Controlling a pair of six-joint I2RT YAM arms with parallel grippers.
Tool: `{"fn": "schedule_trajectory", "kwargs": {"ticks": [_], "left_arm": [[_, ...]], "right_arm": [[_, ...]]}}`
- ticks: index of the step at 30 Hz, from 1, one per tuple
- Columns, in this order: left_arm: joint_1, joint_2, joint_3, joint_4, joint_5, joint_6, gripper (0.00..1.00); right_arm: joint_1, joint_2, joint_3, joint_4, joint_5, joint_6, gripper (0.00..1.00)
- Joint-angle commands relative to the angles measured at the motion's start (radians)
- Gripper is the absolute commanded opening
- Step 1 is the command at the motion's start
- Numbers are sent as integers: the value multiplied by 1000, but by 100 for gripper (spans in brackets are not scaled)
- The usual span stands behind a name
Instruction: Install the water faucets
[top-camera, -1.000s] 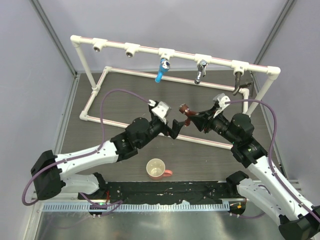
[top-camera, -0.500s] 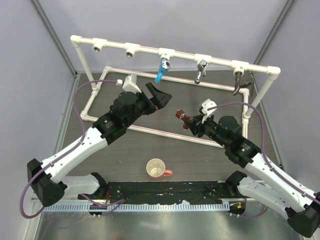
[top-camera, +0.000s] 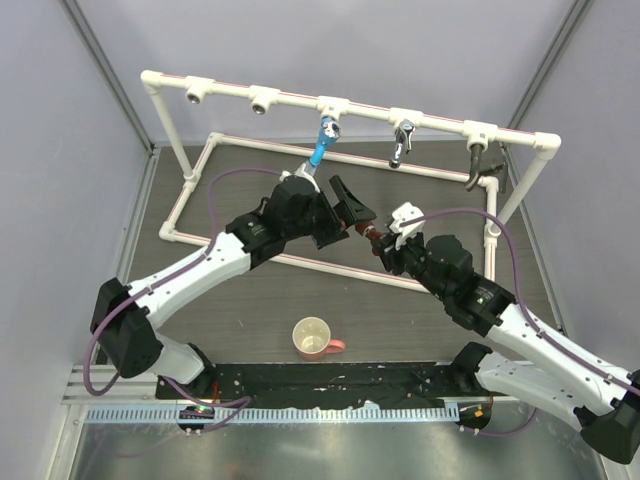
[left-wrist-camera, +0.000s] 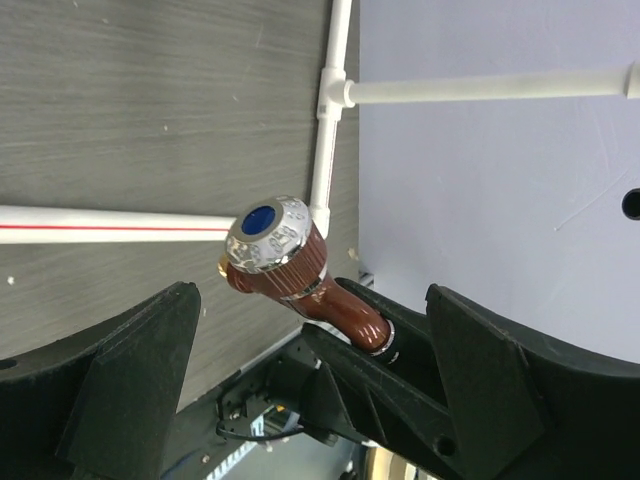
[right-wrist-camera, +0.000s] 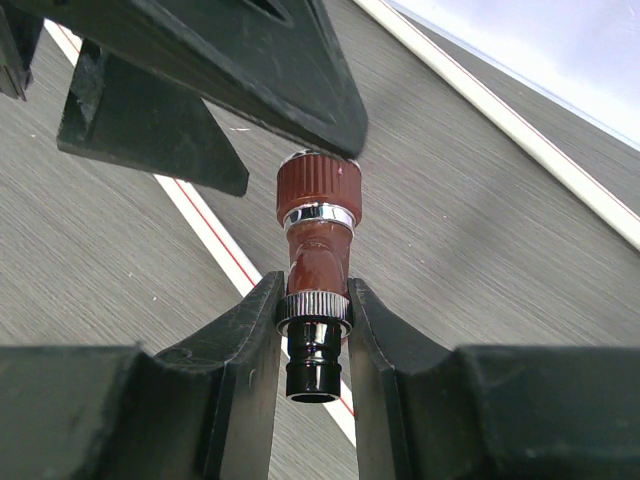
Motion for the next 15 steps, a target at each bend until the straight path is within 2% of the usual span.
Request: {"fn": "schedule_trajectory", "kwargs": {"ticks": [1, 7, 15], "left_arm": [[-13, 40, 65, 5, 79, -38, 100], [-33, 100, 108, 4, 85, -44, 98], [-34, 161, 109, -7, 122, -56, 97]], "right_arm": [[22, 9, 48, 41, 66, -40, 1], [83, 38, 46, 38, 155, -86, 1], [217, 88, 32, 44, 403, -170, 1]]}}
